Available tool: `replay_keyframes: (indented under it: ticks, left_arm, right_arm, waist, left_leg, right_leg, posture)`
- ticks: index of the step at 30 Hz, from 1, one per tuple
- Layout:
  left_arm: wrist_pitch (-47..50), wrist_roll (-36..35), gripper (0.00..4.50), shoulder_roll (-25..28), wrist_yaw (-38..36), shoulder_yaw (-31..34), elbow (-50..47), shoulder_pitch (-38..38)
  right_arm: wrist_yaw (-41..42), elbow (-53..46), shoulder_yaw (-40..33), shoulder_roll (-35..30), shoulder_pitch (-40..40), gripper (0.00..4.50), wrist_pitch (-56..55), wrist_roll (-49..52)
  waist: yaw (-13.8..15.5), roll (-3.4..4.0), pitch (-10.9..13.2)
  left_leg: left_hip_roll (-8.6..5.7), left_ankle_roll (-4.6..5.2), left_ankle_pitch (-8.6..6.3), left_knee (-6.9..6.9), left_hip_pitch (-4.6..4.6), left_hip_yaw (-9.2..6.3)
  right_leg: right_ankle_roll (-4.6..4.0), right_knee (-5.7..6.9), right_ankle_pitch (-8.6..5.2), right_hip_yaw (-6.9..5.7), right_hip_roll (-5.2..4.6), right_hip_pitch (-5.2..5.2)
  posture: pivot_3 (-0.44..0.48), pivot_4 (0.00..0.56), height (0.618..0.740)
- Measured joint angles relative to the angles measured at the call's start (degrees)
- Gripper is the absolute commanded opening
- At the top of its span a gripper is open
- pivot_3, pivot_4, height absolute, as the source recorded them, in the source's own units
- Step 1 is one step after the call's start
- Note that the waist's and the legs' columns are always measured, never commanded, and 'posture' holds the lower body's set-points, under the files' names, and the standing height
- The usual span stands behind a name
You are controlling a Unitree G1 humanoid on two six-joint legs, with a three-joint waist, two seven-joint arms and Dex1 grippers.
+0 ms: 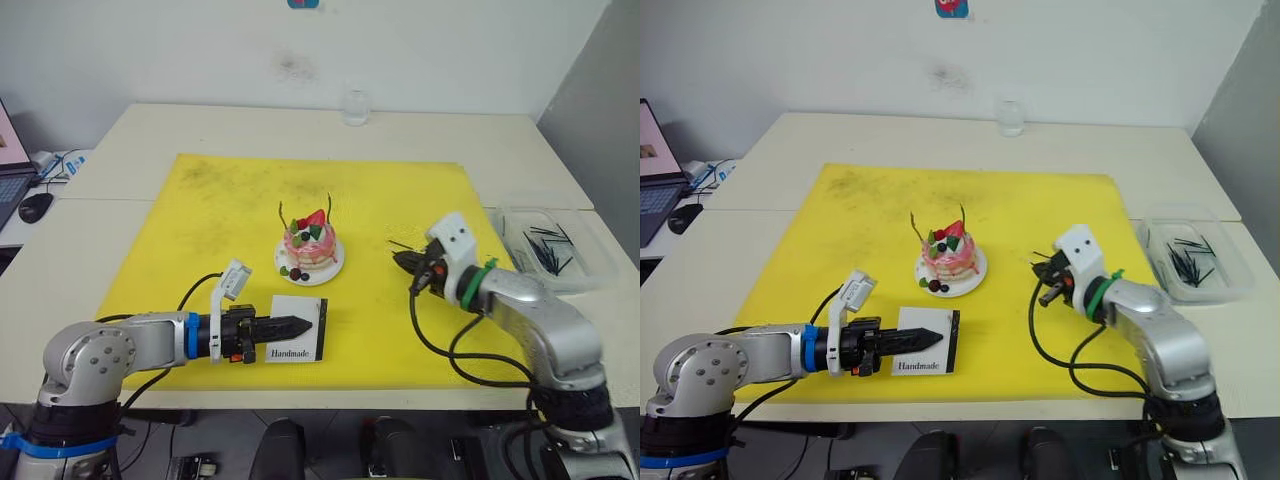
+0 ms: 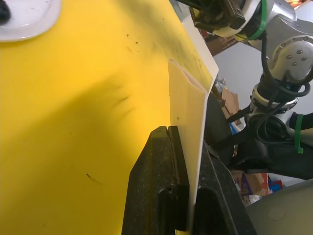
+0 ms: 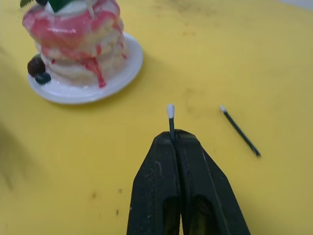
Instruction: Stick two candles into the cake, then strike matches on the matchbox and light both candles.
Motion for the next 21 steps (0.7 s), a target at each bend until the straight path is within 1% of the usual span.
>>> replay_keyframes:
  ticks: [3, 5, 9, 13, 16, 20, 21]
  left_arm:
    - [-0.02, 0.00, 0.00, 0.00, -0.11, -0.34, 0.04, -0.71]
    - [-0.02, 0.00, 0.00, 0.00, -0.19, -0.98, 0.06, -0.82]
    - [-0.02, 0.00, 0.00, 0.01, -0.31, -1.36, 0.06, -0.82]
    - [-0.02, 0.00, 0.00, 0.01, -0.36, -1.47, 0.05, -0.82]
    - [-0.02, 0.00, 0.00, 0.01, -0.36, -1.51, 0.05, -0.82]
    - [-0.02, 0.00, 0.00, 0.01, -0.33, -1.53, 0.04, -0.81]
    - [-0.02, 0.00, 0.00, 0.01, -0.31, -1.53, 0.04, -0.80]
  right_arm:
    - [-1.20, -4.40, -1.12, -0.57, 4.48, 0.05, 4.43, 1.81]
    - [-2.92, -5.65, -1.00, 0.23, 7.18, 0.05, 6.41, 1.99]
    - [-6.64, -5.91, 0.05, 3.87, 8.27, 0.05, 6.93, 1.86]
    - [-8.88, -5.49, 1.63, 5.55, 9.43, 0.05, 4.79, 1.55]
    - [-10.84, -3.81, 3.50, 7.14, 10.80, 0.57, 0.93, 0.17]
    - [-10.99, -2.72, 5.94, 5.82, 12.83, 1.90, -5.14, -1.21]
    - [-10.85, -2.47, 6.54, 5.44, 13.51, 1.90, -6.99, -1.77]
  waist:
    - [-0.02, 0.00, 0.00]
    - [-0.16, 0.00, 0.00]
    - [-0.36, 0.00, 0.00]
    - [-0.33, 0.00, 0.00]
    - [-0.34, 0.00, 0.00]
    - [-0.34, -0.01, 0.00]
    - [-0.33, -0.01, 0.00]
  left_leg:
    - [0.01, 0.00, 0.00, -0.01, 0.01, 0.00]
    - [0.01, 0.00, 0.00, 0.00, 0.01, 0.00]
    - [0.00, 0.00, 0.00, 0.01, 0.01, -0.01]
    - [-0.02, 0.00, 0.00, 0.00, -0.01, -0.01]
    - [-0.02, 0.00, 0.00, 0.00, -0.01, -0.01]
    - [-0.02, 0.00, 0.00, 0.00, -0.01, 0.00]
    - [-0.03, 0.00, 0.00, 0.00, -0.01, 0.00]
  right_leg:
    - [-0.01, 0.00, -0.01, -0.01, 0.01, 0.00]
    - [-0.01, 0.00, -0.01, 0.02, 0.01, -0.01]
    - [0.00, 0.02, 0.00, -0.01, 0.02, -0.01]
    - [0.00, -0.02, -0.01, 0.01, 0.02, -0.02]
    - [0.00, -0.03, -0.01, 0.03, 0.02, -0.02]
    - [0.00, -0.03, -0.01, 0.01, 0.02, -0.02]
    - [0.00, -0.03, -0.01, 0.00, 0.02, -0.01]
  posture:
    - [0.000, 0.150, 0.740]
    - [0.000, 0.150, 0.740]
    - [0.000, 0.150, 0.740]
    - [0.000, 0.150, 0.740]
    - [0.000, 0.150, 0.740]
    - [0.000, 0.150, 0.740]
    - [0.000, 0.150, 0.740]
